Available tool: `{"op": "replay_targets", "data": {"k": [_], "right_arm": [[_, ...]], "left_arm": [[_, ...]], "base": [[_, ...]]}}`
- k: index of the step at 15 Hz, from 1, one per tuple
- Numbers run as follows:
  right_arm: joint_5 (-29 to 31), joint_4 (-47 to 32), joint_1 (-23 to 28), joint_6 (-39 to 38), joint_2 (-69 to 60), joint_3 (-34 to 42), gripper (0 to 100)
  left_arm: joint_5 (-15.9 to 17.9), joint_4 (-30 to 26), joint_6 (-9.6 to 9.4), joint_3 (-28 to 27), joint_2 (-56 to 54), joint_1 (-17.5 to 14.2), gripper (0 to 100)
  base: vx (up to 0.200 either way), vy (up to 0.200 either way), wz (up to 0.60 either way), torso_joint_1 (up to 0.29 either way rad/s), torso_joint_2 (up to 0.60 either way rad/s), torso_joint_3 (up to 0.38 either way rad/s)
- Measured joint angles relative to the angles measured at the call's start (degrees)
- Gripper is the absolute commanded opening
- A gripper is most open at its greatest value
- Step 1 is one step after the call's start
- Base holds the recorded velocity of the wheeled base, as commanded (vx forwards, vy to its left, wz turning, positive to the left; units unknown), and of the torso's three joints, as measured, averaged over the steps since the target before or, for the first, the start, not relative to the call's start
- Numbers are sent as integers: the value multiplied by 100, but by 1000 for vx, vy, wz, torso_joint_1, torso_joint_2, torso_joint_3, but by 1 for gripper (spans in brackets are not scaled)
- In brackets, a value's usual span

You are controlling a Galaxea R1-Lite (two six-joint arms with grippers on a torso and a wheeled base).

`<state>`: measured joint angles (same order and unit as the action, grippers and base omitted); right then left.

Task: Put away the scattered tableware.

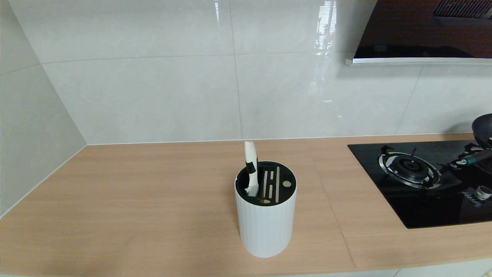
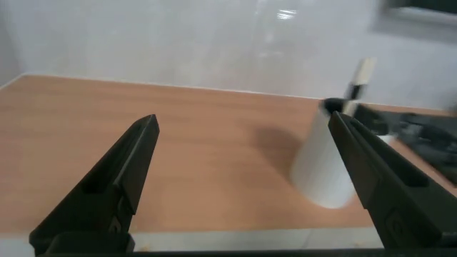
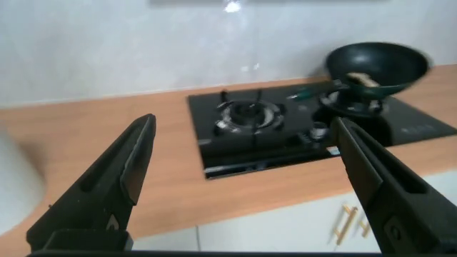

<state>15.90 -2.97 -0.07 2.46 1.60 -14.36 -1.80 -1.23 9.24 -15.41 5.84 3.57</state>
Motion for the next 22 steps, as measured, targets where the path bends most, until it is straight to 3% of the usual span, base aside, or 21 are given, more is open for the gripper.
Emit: {"op": "replay_targets", "data": {"k": [4, 5, 7, 9, 12, 17, 18, 19, 20, 22], "right_arm": [[17, 1100, 17, 7, -138, 1079, 100], [-129, 1023, 17, -6, -150, 1280, 100], [-375, 586, 17, -20, -160, 1398, 100], [-589, 636, 17, 5, -162, 1414, 100], [-1674, 333, 17, -85, -162, 1429, 100], [-1679, 322, 15, -333, -160, 1436, 100], [-1668, 324, 17, -335, -160, 1436, 100], [-1665, 324, 17, -330, -160, 1436, 100], [-1658, 324, 17, -335, -160, 1436, 100], [-1630, 324, 17, -339, -162, 1436, 100]], "left_arm": [[-200, 344, -462, 1280, -483, -305, 100], [-227, 344, -506, 1414, -532, -333, 100], [-211, 334, -539, 1501, -571, -352, 100], [-57, 323, -545, 1520, -584, -352, 100], [-27, 317, -501, 1517, -594, -350, 100], [-20, 319, -525, 1514, -595, -347, 100], [-24, 308, -713, 1520, -595, -347, 100], [-13, 227, -1041, 1525, -594, -350, 100], [50, 126, -1195, 1531, -594, -352, 100], [66, 121, -989, 1534, -591, -350, 100]], "base": [[0, 0, 0, 0, 0, 0], [0, 0, 0, 0, 0, 0], [0, 0, 0, 0, 0, 0], [0, 0, 0, 0, 0, 0], [0, 0, 0, 0, 0, 0], [0, 0, 0, 0, 0, 0], [0, 0, 0, 0, 0, 0], [0, 0, 0, 0, 0, 0], [0, 0, 0, 0, 0, 0], [0, 0, 0, 0, 0, 0]]}}
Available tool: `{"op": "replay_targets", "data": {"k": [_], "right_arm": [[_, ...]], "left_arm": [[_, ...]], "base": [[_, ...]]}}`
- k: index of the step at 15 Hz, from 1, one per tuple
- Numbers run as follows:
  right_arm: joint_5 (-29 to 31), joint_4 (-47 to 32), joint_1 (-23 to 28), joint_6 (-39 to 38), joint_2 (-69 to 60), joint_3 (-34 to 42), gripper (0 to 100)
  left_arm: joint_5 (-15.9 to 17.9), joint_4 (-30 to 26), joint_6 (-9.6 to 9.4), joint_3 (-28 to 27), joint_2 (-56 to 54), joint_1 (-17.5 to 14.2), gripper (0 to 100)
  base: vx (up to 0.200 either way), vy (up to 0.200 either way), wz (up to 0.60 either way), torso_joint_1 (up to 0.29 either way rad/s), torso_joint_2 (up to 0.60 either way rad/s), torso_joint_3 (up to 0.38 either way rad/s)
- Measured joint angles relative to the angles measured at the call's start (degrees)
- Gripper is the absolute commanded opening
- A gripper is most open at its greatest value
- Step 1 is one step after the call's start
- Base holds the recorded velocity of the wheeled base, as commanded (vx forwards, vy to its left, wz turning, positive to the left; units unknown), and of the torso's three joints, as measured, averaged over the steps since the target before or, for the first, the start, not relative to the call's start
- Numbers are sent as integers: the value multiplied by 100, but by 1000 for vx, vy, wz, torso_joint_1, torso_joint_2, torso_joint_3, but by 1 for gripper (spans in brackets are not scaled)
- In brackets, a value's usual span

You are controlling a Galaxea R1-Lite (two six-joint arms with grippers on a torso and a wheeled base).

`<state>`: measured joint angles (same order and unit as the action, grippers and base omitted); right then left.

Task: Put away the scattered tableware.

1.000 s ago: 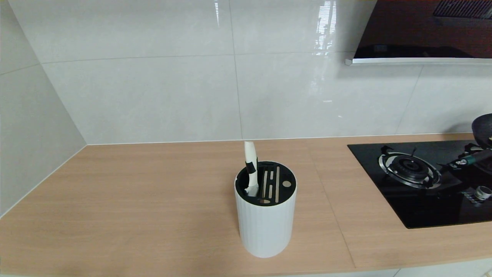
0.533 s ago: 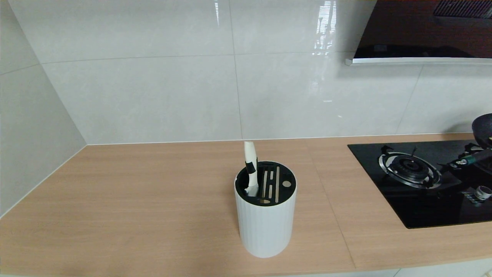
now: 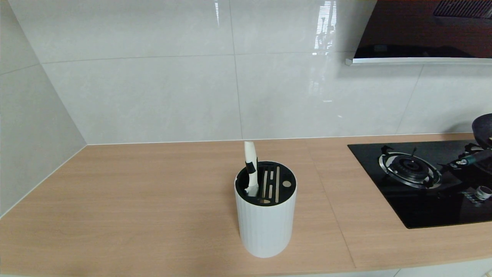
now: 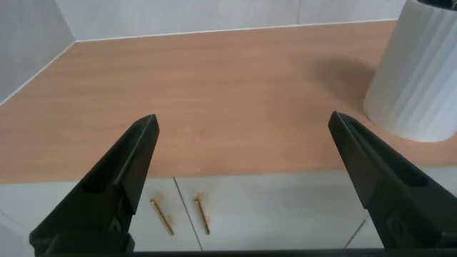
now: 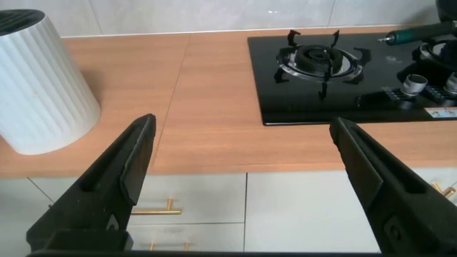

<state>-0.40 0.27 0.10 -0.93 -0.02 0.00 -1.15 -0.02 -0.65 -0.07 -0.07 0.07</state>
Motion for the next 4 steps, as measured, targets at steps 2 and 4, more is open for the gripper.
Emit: {"op": "replay_targets", "data": {"k": [2, 4], "right_arm": [[9, 0, 0, 0, -2, 0, 100], [7, -2, 0, 0, -2, 0, 100]], "left_arm": [[2, 0, 83, 7, 2, 4, 100], [2, 2, 85, 7, 5, 2, 100]], "base": [[0, 0, 0, 0, 0, 0], [0, 0, 0, 0, 0, 0]]}}
